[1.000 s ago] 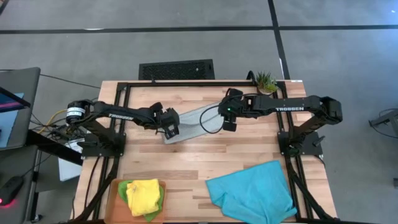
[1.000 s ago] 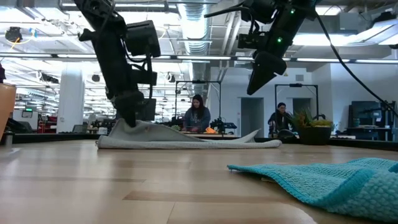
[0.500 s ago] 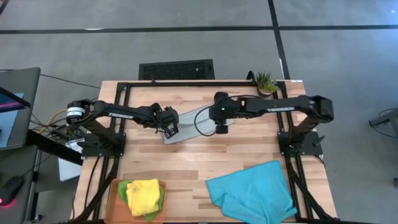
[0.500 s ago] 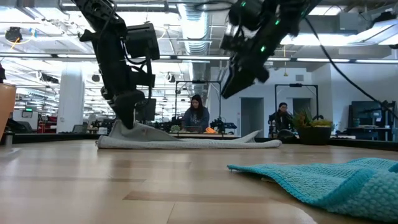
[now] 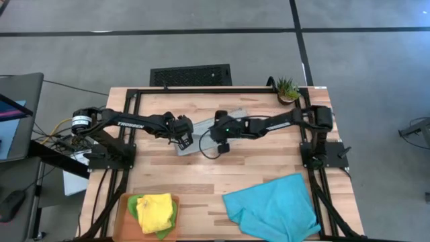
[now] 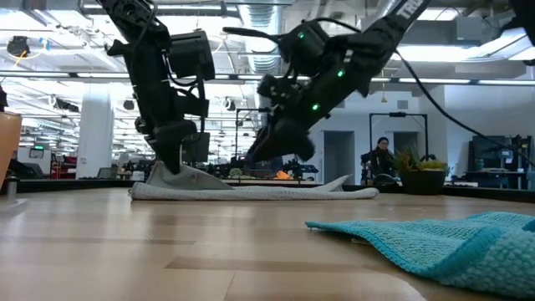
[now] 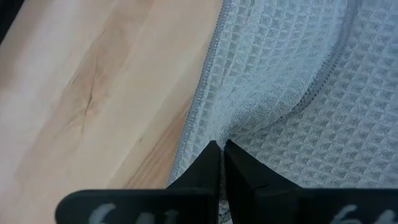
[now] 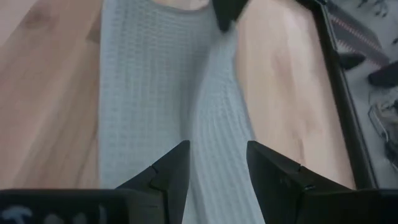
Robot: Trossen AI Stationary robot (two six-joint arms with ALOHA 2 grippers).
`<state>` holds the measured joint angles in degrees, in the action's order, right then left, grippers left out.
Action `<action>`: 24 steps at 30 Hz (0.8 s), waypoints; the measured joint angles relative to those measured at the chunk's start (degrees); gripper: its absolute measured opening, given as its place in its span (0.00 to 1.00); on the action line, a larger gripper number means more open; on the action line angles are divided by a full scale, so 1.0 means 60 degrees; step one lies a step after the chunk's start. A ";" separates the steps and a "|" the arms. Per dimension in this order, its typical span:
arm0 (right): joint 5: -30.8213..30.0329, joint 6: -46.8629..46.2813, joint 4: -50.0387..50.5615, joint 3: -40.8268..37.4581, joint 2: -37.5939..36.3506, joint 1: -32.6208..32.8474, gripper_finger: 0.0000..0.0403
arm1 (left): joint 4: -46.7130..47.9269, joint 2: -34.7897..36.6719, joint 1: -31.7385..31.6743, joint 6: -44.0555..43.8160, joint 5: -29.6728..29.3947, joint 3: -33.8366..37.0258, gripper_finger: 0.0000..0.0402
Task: Fold microfiber towels
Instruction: Fold the gray towel
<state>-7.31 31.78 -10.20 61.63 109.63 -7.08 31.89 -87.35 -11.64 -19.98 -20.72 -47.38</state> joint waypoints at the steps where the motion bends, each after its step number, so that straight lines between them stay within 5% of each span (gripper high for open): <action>1: -0.0004 0.0093 -0.0364 0.0041 0.0208 0.0052 0.45 | -0.0020 0.0000 0.0000 -0.0063 -0.0001 0.0000 0.00; 12: -0.0003 0.0217 -0.1023 0.1393 0.2191 0.0093 0.45 | -0.0375 0.0004 0.0004 -0.0147 0.0439 0.0000 0.00; 24: 0.0237 -0.0333 -0.1533 0.1755 0.2414 0.0138 0.45 | -0.0593 0.0004 0.0004 -0.0266 0.0235 0.0000 0.00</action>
<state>-5.89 29.78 -19.40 72.16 124.11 -6.25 28.34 -87.33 -11.62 -21.57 -19.31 -47.37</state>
